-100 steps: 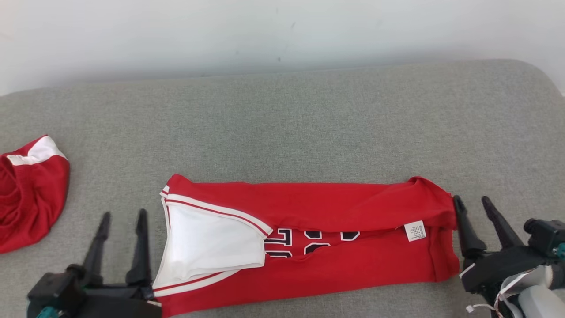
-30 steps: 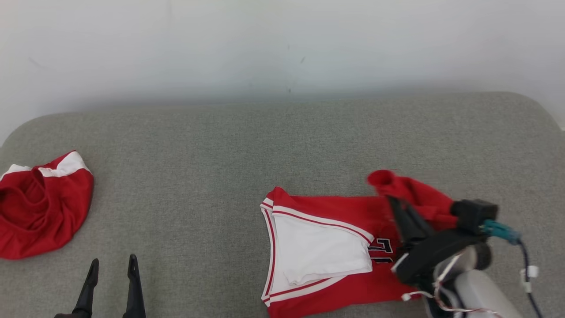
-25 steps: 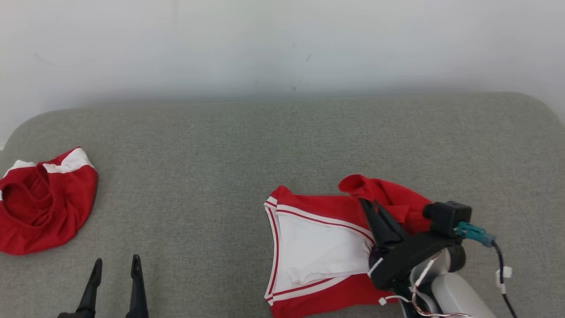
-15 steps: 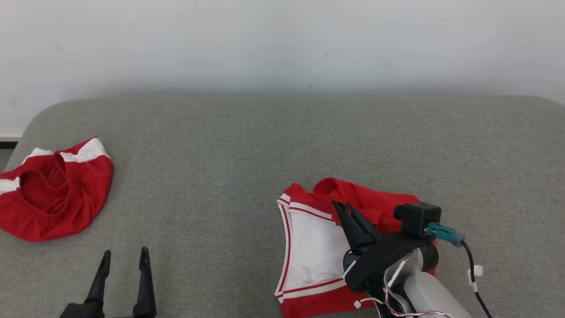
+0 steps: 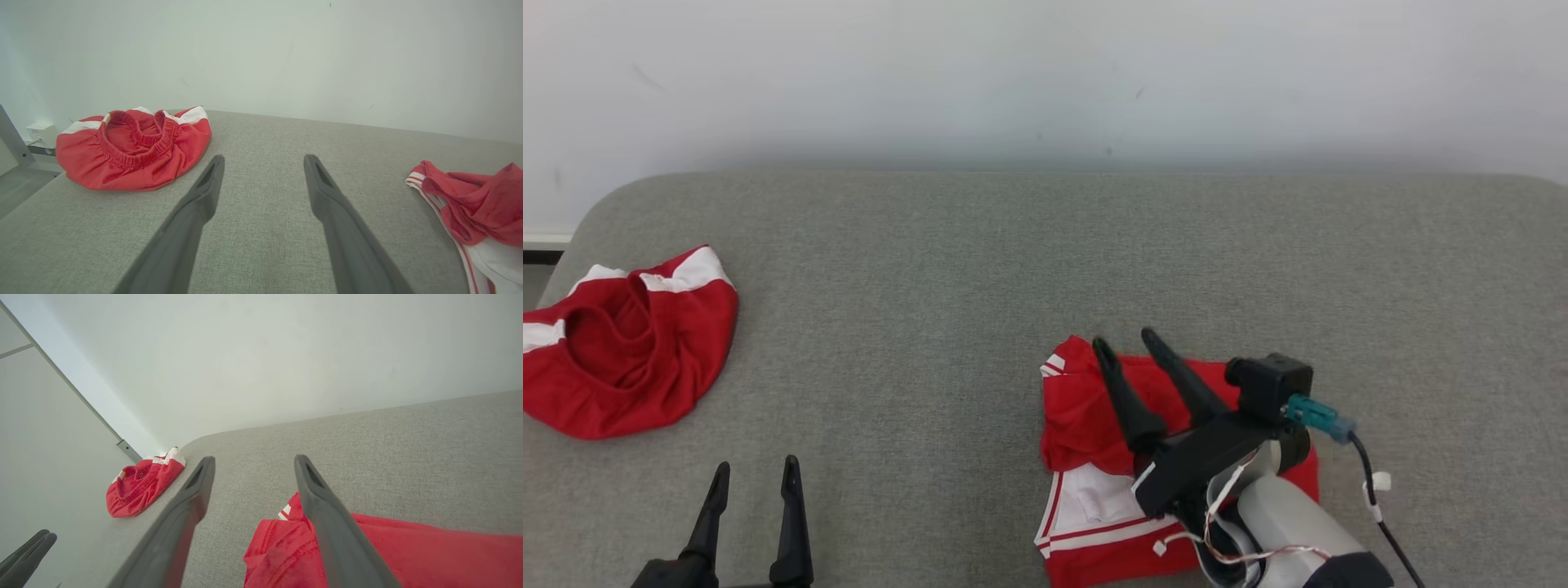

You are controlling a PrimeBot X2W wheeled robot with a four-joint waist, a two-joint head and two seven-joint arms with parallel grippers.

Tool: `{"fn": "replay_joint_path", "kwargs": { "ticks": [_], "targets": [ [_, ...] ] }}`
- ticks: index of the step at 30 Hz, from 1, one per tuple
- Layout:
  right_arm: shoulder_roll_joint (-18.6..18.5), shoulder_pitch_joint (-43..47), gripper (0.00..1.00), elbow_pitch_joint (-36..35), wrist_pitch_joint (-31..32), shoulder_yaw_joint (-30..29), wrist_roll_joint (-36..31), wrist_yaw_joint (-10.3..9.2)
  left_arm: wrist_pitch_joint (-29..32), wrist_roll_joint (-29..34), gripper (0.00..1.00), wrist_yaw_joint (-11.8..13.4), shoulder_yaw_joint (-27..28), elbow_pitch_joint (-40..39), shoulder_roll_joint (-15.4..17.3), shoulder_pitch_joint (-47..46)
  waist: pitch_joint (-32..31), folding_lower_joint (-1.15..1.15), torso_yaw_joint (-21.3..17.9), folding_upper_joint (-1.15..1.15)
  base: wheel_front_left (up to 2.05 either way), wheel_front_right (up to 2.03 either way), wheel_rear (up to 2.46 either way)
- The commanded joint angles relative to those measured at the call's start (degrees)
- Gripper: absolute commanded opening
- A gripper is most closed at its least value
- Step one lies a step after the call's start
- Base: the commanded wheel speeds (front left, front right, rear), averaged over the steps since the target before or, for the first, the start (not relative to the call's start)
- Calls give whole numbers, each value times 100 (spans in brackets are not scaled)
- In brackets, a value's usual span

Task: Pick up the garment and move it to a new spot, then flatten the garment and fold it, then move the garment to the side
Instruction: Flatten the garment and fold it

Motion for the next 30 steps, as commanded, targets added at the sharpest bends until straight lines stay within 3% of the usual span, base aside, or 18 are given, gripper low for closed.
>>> {"fn": "replay_joint_path", "kwargs": {
  "ticks": [1, 9, 18, 30],
  "targets": [
    [-3, -81, 100, -50, -77, -38, -80, -15, -18, -12, 100, 8, 25, 4, -5, -7, -11, 0, -53, 0, 0, 0, 0],
    [-480, 145, 100, -653, -362, -790, -583, -15, -18, 11, 100, 8, 69, -83, -3, 20, -92, 0, -249, 0, 0, 0, 0],
    [-860, 1272, 100, -1665, -419, -1812, -1044, -15, -18, 85, 100, 8, 82, -232, -4, 142, -192, 0, -455, 0, 0, 0, 0],
    [-464, 2733, 100, -2415, -424, -2507, -1436, -15, -18, 48, 100, 8, 1, -356, -5, 292, -280, 0, -492, 0, 0, 0, 0]
  ]
}}
